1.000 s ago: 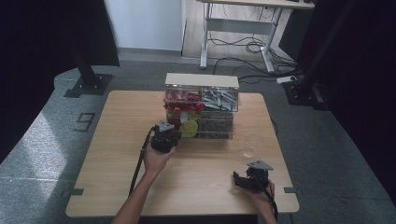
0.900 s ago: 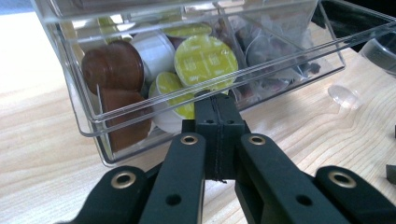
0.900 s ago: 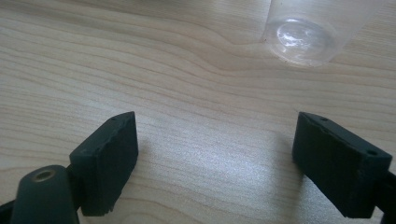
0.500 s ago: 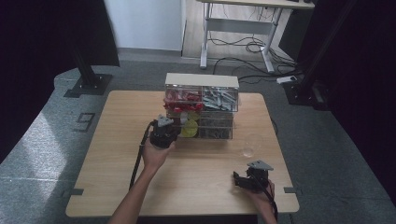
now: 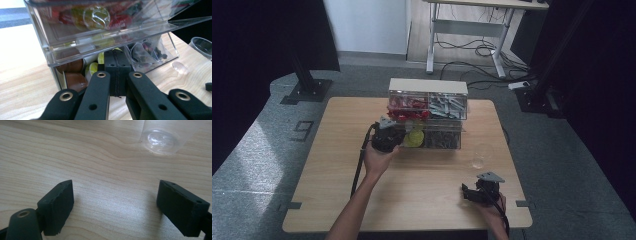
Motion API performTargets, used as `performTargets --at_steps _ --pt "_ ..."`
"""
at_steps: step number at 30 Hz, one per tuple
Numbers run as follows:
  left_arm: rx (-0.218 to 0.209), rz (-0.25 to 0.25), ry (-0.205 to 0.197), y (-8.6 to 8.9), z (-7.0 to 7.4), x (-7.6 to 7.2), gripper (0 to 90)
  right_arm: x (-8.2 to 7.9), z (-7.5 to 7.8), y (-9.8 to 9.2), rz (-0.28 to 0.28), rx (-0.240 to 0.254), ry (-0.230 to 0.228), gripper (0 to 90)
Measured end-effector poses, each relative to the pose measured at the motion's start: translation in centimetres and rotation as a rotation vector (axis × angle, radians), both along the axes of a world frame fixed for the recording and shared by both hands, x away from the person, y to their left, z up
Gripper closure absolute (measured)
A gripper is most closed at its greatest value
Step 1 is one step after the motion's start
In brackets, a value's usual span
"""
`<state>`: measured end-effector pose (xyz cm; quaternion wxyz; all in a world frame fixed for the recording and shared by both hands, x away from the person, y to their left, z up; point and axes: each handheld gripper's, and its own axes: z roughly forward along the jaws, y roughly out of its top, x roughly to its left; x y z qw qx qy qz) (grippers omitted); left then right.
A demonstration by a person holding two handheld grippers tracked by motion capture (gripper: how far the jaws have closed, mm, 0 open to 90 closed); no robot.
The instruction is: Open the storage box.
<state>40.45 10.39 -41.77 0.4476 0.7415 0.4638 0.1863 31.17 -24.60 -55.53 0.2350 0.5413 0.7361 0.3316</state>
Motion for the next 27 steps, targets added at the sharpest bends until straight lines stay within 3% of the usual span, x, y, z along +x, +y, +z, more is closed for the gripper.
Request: performTargets --at_steps 7,12,27 --pt "-0.02 0.008 0.003 0.4 0.7 0.6 90.0 0.0 0.0 0.0 -0.001 -0.002 0.0 14.6" --pt "-0.004 0.015 0.001 0.6 1.3 0.9 90.0 0.0 0.0 0.0 -0.003 -0.002 0.0 14.6" --pt "-0.004 0.017 0.01 0.4 1.3 1.1 90.0 0.0 0.0 0.0 -0.003 -0.003 -0.001 14.6"
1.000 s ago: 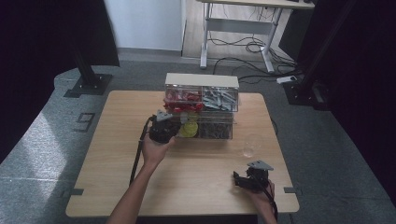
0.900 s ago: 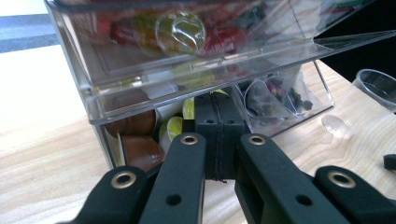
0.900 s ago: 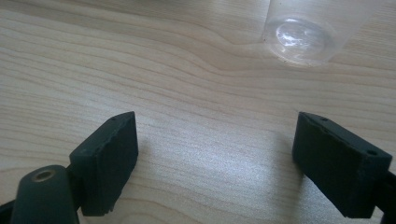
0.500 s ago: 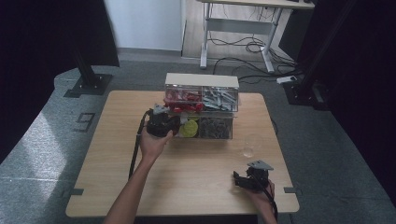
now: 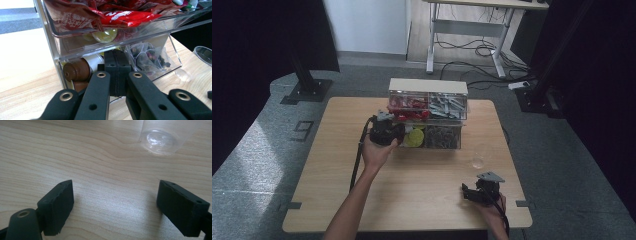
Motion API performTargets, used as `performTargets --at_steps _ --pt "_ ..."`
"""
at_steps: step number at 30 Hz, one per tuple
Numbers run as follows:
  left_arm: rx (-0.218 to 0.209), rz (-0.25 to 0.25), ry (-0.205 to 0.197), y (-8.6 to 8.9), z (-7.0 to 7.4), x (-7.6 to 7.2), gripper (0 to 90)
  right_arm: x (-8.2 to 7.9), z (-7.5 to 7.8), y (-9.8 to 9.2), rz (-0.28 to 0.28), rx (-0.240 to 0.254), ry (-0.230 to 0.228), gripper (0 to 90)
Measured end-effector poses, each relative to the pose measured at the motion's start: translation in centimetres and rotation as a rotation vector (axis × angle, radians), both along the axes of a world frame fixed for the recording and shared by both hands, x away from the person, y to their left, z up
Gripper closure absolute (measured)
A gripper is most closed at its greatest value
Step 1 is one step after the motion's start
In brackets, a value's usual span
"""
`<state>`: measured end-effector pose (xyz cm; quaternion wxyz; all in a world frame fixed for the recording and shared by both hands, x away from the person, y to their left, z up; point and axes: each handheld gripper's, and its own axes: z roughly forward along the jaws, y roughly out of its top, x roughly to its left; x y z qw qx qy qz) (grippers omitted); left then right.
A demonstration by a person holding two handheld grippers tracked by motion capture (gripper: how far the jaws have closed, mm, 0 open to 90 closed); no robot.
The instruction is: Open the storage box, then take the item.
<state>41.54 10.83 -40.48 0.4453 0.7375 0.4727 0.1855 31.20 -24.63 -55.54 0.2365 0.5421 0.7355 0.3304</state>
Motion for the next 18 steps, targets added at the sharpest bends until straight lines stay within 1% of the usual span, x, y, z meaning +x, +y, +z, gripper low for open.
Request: performTargets --at_steps 9,12,13,14,18 --pt "0.001 -0.005 -0.001 -0.13 0.1 -0.13 90.0 -0.02 0.01 0.0 -0.001 0.0 -0.001 15.3" --pt "0.002 -0.008 -0.001 -0.17 0.13 -0.15 90.0 -0.05 0.02 0.0 -0.001 0.0 -0.005 17.8" --pt "0.002 -0.008 -0.001 -0.17 0.13 -0.14 90.0 -0.15 0.05 0.02 0.003 0.004 -0.011 21.7" --pt "0.002 -0.009 0.0 -0.16 0.14 -0.13 90.0 -0.15 0.05 0.02 0.003 0.004 -0.011 21.7" --pt "0.0 -0.012 0.001 -0.18 0.11 -0.08 90.0 -0.33 0.11 0.1 0.017 0.004 -0.025 27.0"
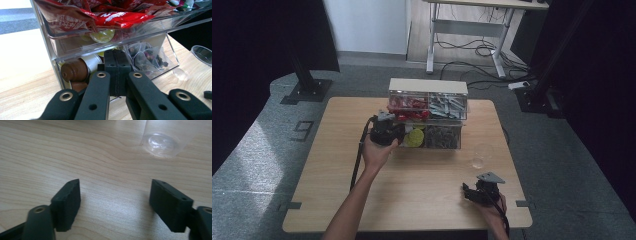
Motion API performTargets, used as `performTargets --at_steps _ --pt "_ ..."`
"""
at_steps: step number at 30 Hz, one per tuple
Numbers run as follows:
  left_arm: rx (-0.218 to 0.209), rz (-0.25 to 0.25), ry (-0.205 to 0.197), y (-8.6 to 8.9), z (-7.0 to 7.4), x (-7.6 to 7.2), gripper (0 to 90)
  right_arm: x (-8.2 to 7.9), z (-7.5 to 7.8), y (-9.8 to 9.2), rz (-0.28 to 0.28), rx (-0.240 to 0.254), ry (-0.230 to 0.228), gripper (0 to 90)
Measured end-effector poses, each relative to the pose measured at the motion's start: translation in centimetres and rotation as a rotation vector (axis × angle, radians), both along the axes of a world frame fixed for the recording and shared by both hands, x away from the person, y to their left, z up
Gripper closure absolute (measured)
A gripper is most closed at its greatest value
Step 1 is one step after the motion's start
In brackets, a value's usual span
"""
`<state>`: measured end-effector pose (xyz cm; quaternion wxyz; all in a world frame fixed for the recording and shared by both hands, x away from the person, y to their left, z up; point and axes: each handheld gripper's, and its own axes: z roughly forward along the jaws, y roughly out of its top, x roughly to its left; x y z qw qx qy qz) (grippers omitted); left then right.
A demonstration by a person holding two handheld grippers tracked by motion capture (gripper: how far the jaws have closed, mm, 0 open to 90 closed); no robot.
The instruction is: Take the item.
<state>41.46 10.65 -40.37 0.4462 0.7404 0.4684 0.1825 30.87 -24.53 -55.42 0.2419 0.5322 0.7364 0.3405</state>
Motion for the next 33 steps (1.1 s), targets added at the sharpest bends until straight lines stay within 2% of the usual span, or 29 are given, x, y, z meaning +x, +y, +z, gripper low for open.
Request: performTargets --at_steps 5,6,10,18,23,33 --pt "-0.004 -0.003 -0.002 -0.2 -0.2 0.1 90.0 -0.3 0.4 0.4 0.019 0.017 -0.047 29.5" --pt "-0.003 -0.003 -0.003 -0.3 -0.2 0.1 90.0 -0.4 0.8 0.3 0.022 0.039 -0.07 30.8" --pt "0.0 -0.01 -0.001 -0.3 -0.4 0.4 90.0 -0.4 1.5 0.0 0.013 0.089 -0.095 35.1" --pt "-0.01 -0.013 -0.001 -0.2 -0.5 0.5 90.0 0.1 3.6 0.4 0.033 0.14 -0.133 38.8" --pt "-0.011 -0.013 0.003 0.0 -0.4 0.5 90.0 0.8 4.4 1.6 0.077 0.133 -0.141 39.0" --pt "-0.012 -0.013 0.006 0.1 -0.2 0.6 90.0 2.5 5.7 2.6 0.102 0.168 -0.151 42.7"
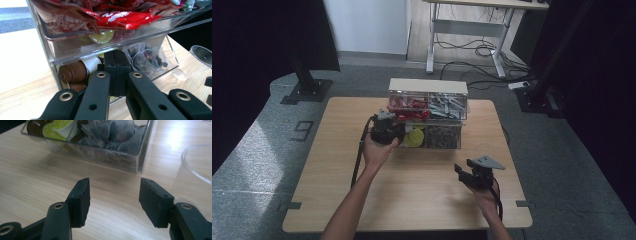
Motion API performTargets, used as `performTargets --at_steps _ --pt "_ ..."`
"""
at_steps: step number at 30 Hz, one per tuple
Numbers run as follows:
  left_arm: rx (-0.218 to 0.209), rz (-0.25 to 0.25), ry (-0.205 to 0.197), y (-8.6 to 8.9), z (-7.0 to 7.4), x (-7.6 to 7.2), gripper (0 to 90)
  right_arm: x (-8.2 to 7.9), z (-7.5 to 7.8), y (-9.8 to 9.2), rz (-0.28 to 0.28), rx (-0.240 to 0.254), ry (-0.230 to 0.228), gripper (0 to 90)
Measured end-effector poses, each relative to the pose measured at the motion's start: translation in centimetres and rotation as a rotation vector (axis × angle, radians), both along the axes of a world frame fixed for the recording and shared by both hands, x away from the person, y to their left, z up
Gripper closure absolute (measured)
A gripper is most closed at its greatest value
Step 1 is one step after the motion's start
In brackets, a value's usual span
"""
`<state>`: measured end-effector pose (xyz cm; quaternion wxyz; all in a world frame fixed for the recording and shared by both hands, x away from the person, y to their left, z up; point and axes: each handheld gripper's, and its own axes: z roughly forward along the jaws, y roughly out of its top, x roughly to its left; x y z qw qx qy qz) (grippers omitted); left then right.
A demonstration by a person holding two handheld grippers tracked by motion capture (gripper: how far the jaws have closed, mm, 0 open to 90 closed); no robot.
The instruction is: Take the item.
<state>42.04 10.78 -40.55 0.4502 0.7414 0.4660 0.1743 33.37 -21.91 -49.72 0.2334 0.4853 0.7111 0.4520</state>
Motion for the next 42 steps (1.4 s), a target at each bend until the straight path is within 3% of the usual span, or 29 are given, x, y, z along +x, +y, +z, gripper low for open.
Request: performTargets --at_steps 11,22,42 --pt "0.007 -0.004 0.001 0.0 0.0 0.1 90.0 1.4 0.7 0.5 0.014 0.018 -0.005 46.2" --pt "-0.005 -0.007 0.004 0.0 -0.1 0.2 90.0 2.8 1.4 1.9 0.037 -0.001 -0.028 51.7" --pt "-0.003 -0.014 0.014 0.0 0.0 0.3 90.0 5.2 1.9 4.8 0.089 -0.012 -0.017 58.1"
